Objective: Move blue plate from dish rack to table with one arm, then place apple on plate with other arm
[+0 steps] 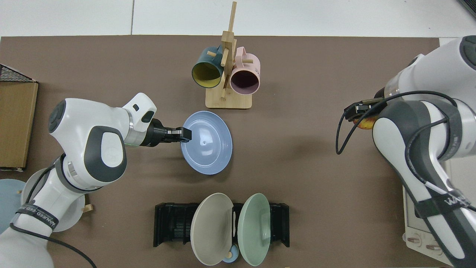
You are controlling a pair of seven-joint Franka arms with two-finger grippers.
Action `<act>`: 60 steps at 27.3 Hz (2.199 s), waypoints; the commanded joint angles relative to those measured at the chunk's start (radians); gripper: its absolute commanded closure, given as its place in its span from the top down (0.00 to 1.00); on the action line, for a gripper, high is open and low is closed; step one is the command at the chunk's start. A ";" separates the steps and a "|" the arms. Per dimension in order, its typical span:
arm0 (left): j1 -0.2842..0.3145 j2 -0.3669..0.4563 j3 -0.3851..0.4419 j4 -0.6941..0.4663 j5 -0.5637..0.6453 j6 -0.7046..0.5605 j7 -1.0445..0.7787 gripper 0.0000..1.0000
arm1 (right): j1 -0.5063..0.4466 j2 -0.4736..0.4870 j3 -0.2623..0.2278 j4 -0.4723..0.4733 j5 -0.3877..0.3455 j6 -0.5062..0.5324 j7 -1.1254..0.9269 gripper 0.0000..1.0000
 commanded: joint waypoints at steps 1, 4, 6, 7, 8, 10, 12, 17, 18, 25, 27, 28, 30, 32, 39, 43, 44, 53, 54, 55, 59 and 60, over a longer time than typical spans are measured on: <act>-0.011 0.011 -0.034 0.003 -0.028 0.028 -0.013 0.00 | -0.004 -0.009 0.004 -0.003 0.014 -0.008 0.004 0.00; -0.038 0.007 -0.044 -0.015 -0.026 0.031 -0.031 0.03 | -0.004 -0.009 0.004 -0.004 0.012 -0.008 0.004 0.00; -0.064 0.002 -0.044 -0.026 -0.019 0.052 -0.067 0.09 | -0.004 -0.009 0.004 -0.004 0.012 -0.008 0.004 0.00; -0.075 0.002 -0.044 -0.032 -0.017 0.075 -0.085 0.13 | -0.004 -0.009 0.004 -0.004 0.014 -0.008 0.004 0.00; -0.083 0.002 -0.044 -0.037 -0.016 0.097 -0.099 0.17 | -0.004 -0.009 0.004 -0.004 0.014 -0.008 0.004 0.00; -0.092 0.001 -0.048 -0.046 -0.014 0.131 -0.107 0.23 | -0.004 -0.009 0.004 -0.004 0.014 -0.008 0.004 0.00; -0.094 0.001 -0.048 -0.048 -0.014 0.139 -0.110 0.32 | -0.004 -0.009 0.004 -0.004 0.014 -0.006 0.004 0.00; -0.094 0.001 -0.048 -0.048 -0.011 0.139 -0.113 0.45 | -0.004 -0.009 0.004 -0.004 0.014 -0.006 0.004 0.00; -0.094 0.001 -0.048 -0.048 -0.011 0.139 -0.113 0.45 | -0.004 -0.009 0.004 -0.004 0.014 -0.006 0.004 0.00; -0.094 -0.002 -0.047 -0.037 0.022 0.134 -0.172 0.45 | -0.004 -0.009 0.004 -0.004 0.014 -0.006 0.006 0.00; -0.089 -0.007 -0.047 -0.034 0.056 0.123 -0.188 0.45 | -0.004 -0.010 0.004 -0.004 0.014 -0.008 0.006 0.00; -0.085 -0.013 -0.047 -0.032 0.075 0.120 -0.197 0.45 | -0.004 -0.010 0.004 -0.006 0.014 -0.008 0.006 0.00; -0.083 -0.027 -0.042 -0.032 0.114 0.106 -0.217 0.46 | -0.004 -0.010 0.004 -0.006 0.014 -0.006 0.006 0.00; -0.078 -0.059 -0.033 -0.031 0.174 0.073 -0.243 0.47 | -0.003 -0.010 0.004 -0.006 0.014 -0.008 0.008 0.00; -0.066 -0.157 0.035 0.038 0.415 -0.202 -0.288 0.57 | 0.019 -0.010 0.004 -0.014 0.014 0.000 0.015 0.00; -0.065 -0.183 0.071 0.118 0.513 -0.358 -0.286 0.91 | 0.034 -0.007 0.005 -0.015 0.014 0.006 0.037 0.00; -0.065 -0.183 0.073 0.138 0.539 -0.384 -0.288 0.99 | 0.042 -0.007 0.007 -0.015 0.014 0.009 0.043 0.00; -0.065 -0.185 0.088 0.343 0.698 -0.639 -0.281 0.99 | 0.103 -0.004 0.010 -0.027 0.014 0.046 0.119 0.00; -0.066 -0.185 0.099 0.360 0.698 -0.654 -0.280 0.99 | 0.111 -0.003 0.010 -0.029 0.014 0.051 0.133 0.00; -0.066 -0.187 0.110 0.379 0.698 -0.670 -0.278 0.99 | 0.123 -0.001 0.011 -0.029 0.014 0.054 0.150 0.00; -0.066 -0.193 0.142 0.452 0.702 -0.726 -0.277 0.99 | 0.171 0.010 0.025 -0.029 0.041 0.087 0.239 0.00; -0.066 -0.193 0.144 0.466 0.702 -0.736 -0.275 0.99 | 0.181 0.016 0.025 -0.029 0.061 0.095 0.256 0.00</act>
